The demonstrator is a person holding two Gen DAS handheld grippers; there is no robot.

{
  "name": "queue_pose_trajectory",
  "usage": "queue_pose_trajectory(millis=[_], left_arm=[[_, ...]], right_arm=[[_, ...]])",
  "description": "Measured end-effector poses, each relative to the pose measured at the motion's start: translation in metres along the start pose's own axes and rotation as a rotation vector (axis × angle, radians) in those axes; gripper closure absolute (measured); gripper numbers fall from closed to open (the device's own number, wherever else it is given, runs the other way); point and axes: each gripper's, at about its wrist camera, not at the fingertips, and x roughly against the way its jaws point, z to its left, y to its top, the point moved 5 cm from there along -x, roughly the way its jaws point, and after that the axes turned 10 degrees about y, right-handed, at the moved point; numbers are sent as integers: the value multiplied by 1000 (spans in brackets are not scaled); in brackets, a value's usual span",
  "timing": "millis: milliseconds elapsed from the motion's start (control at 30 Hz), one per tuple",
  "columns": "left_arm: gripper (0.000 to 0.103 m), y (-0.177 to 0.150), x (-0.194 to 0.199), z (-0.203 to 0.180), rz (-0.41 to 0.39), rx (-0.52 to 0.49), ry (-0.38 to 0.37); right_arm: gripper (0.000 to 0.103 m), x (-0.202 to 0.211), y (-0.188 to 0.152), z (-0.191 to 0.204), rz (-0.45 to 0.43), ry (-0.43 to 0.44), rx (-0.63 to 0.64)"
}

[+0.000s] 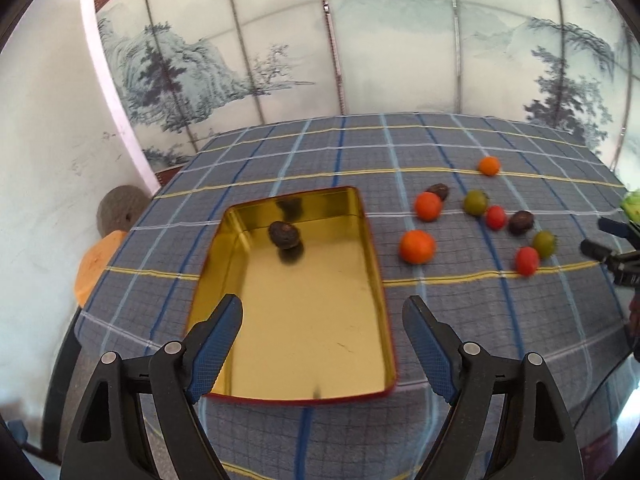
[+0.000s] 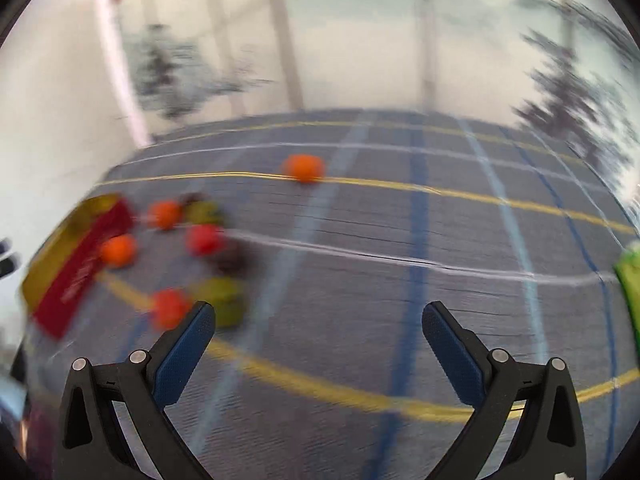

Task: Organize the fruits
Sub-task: 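Reach the right gripper to the green tomato and grasp it, then carry the green tomato with the right gripper and release it into the tin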

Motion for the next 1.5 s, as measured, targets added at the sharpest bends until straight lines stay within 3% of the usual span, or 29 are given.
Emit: queue_pose_trajectory(millis=[100, 167, 233, 733, 867, 933, 1067, 1233, 1500], left_arm=[[21, -1, 4, -10, -3, -22, -25], [21, 1, 6, -14, -7, -30, -34], [21, 1, 10, -17, -16, -35, -42], [21, 1, 9, -30, 7, -53, -67], [21, -2, 9, -30, 10, -58, -67], [21, -1, 8, -31, 14, -55, -67], [21, -3, 7, -28, 17, -49, -65], [21, -7, 4, -25, 25, -40, -61], [21, -15, 1, -2, 35, 5, -23]], right_arm=[[11, -8, 0, 28, 43, 57, 85], [29, -17, 2, 36, 75, 65, 115], [39, -20, 2, 38, 87, 76, 122], [44, -62, 0, 27, 199, 86, 163], [66, -75, -1, 27, 233, 97, 175], [70, -75, -1, 26, 234, 103, 166], [70, -67, -3, 23, 224, 92, 144], [70, -34, 6, 28, 149, 86, 119], [70, -9, 39, 90, 75, 181, 202]])
